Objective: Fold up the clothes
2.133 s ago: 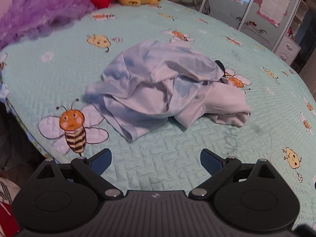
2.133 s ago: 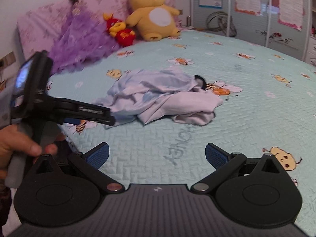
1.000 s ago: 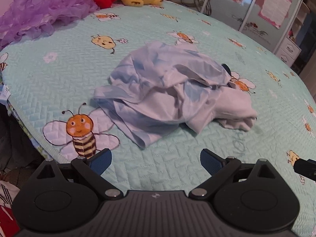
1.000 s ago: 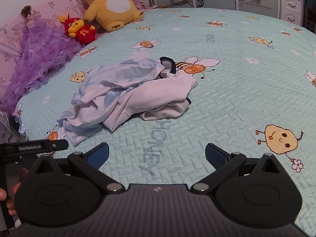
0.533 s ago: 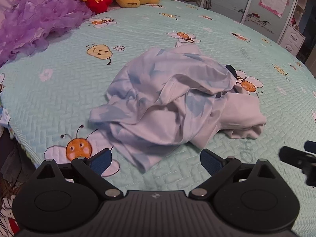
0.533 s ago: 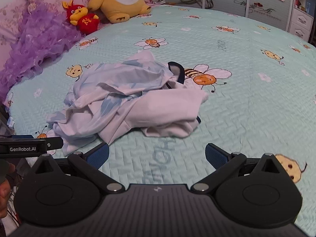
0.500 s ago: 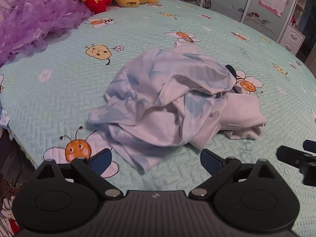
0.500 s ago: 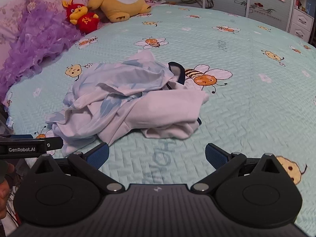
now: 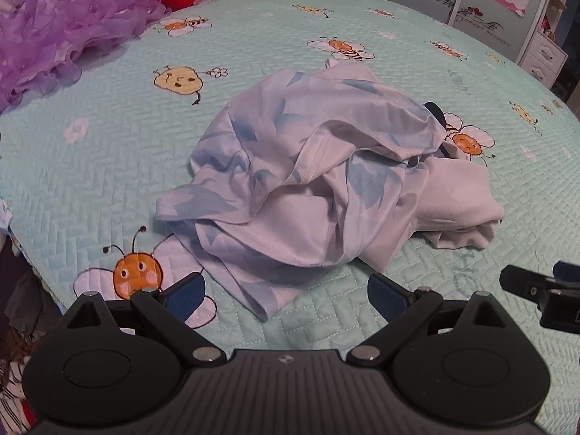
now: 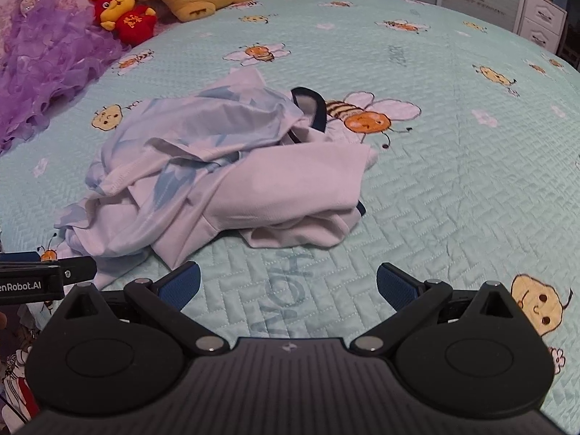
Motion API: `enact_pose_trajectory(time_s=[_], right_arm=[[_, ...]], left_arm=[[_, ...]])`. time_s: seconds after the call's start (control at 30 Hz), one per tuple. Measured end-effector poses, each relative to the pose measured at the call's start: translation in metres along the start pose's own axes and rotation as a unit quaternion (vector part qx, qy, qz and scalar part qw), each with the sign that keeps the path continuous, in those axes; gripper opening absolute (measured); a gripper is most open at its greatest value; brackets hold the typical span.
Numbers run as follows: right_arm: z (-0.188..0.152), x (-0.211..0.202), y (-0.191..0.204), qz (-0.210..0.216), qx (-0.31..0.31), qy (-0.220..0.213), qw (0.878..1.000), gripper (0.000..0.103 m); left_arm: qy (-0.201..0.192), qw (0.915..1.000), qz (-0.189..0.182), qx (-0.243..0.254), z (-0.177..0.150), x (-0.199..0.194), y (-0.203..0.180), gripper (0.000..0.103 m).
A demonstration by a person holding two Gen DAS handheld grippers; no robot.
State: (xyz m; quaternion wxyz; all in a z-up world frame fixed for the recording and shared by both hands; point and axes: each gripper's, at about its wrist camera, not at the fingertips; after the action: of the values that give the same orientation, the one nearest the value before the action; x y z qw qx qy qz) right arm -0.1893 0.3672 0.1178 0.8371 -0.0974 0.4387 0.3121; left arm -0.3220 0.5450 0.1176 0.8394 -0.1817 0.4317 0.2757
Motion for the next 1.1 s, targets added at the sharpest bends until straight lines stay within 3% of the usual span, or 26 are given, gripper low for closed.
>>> enact_pose_trajectory(time_s=[0.43,0.9,1.1], right_arm=[[-0.005,-0.007,-0.008,0.014,0.019,-0.009,1.000,0.102],[-0.003,0.007,-0.001,0.012,0.009,-0.001,1.000,0.102],[-0.001,0.014,0.002,0.011,0.008,0.002,1.000,0.102]], left_arm=[[-0.009,0.9998,0.016,0.012,-0.002,-0.004,-0.007,0.099],[-0.013,0.9982,0.039,0.045,0.000,0.001,-0.015,0.099],[-0.011,0.9985,0.040,0.037,0.001,0.004,-0.012,0.099]])
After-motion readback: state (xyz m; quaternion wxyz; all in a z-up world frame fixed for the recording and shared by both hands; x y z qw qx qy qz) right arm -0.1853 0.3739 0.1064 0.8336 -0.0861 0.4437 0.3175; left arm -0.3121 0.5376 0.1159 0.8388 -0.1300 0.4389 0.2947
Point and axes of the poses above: each gripper's, at about its wrist camera, not at the fingertips, and x roughly the way its jaws point, y to its left, z to its top, and after that the axes turned 2 degrees about x, right-handed
